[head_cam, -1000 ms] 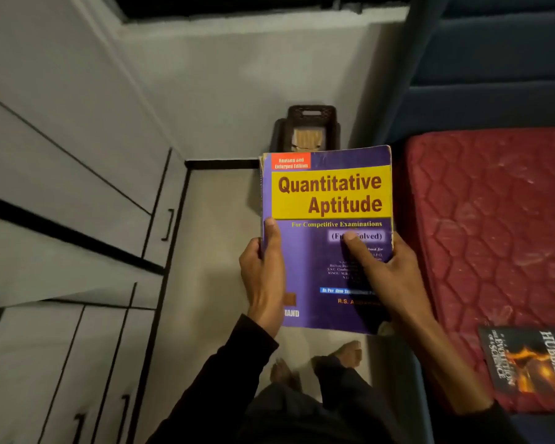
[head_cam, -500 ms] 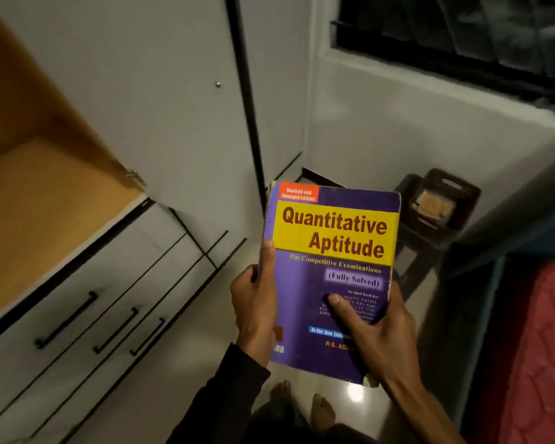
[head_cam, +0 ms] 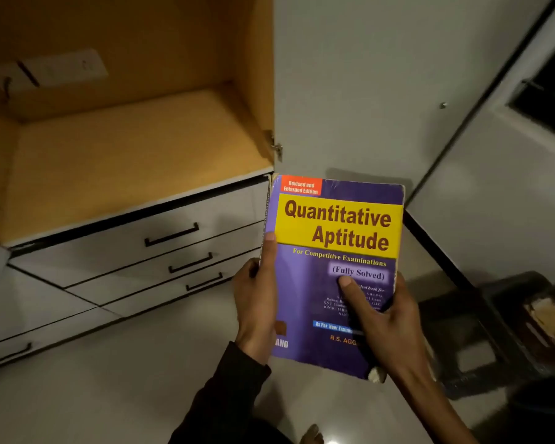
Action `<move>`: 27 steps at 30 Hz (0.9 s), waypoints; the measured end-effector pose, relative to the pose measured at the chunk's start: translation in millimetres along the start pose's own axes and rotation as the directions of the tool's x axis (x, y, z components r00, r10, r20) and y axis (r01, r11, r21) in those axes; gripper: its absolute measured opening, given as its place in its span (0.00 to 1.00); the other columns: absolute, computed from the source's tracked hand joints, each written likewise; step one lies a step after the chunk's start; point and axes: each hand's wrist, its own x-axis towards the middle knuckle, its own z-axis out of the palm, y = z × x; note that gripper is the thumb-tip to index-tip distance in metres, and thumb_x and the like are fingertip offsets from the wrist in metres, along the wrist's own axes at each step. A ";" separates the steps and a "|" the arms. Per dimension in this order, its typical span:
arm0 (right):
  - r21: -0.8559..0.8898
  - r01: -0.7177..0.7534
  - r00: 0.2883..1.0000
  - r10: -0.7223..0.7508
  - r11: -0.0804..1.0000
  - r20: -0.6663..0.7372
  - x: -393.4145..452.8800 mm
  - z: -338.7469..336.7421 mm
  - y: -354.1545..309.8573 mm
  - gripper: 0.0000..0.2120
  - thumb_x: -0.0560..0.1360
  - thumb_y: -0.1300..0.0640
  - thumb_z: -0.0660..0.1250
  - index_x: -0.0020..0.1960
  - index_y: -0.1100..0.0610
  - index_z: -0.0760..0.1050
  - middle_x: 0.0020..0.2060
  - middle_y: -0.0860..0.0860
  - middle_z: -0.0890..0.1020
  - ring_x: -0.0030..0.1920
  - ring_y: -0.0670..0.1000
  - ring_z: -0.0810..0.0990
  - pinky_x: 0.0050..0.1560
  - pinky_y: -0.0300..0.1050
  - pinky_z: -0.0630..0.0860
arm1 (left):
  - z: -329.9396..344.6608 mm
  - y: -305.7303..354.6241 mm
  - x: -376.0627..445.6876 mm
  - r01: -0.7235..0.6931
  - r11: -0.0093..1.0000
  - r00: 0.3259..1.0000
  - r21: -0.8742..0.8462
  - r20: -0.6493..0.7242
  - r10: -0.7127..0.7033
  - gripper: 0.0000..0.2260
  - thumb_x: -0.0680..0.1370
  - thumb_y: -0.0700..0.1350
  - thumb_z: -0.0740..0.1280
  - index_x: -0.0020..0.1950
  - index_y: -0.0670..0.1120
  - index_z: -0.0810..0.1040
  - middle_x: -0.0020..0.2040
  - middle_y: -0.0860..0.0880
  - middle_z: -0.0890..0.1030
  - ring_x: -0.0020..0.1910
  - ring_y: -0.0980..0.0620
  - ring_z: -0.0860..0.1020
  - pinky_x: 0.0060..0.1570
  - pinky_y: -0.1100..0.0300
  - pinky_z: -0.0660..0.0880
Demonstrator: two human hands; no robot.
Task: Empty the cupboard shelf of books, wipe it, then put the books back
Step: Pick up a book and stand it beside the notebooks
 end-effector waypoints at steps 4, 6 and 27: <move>0.016 0.038 0.998 -0.038 0.999 0.042 14.4 49.0 -17.9 0.17 0.70 0.51 0.73 0.56 0.54 0.75 0.43 0.41 0.86 0.41 0.45 0.86 0.34 0.33 0.78 | -39.8 19.5 23.3 -0.029 0.999 0.999 -0.031 -0.044 0.028 0.28 0.76 0.62 0.63 0.53 0.35 0.77 0.41 0.47 0.85 0.38 0.50 0.84 0.40 0.57 0.80; 0.017 0.054 0.997 -0.055 0.998 0.061 19.7 76.2 -27.0 0.17 0.70 0.52 0.73 0.56 0.55 0.75 0.41 0.43 0.86 0.40 0.44 0.85 0.33 0.32 0.77 | -62.5 30.2 35.1 -0.052 0.998 0.996 -0.033 -0.070 0.049 0.28 0.77 0.62 0.62 0.53 0.35 0.78 0.41 0.46 0.85 0.39 0.48 0.84 0.40 0.56 0.80; 0.075 0.173 0.917 -0.188 0.982 0.353 108.5 280.8 -149.7 0.12 0.68 0.50 0.72 0.50 0.48 0.76 0.37 0.40 0.85 0.37 0.44 0.85 0.29 0.33 0.77 | -200.0 158.4 136.4 -0.237 0.930 0.957 -0.279 -0.230 0.175 0.07 0.78 0.49 0.66 0.51 0.47 0.80 0.45 0.47 0.86 0.39 0.47 0.85 0.35 0.56 0.80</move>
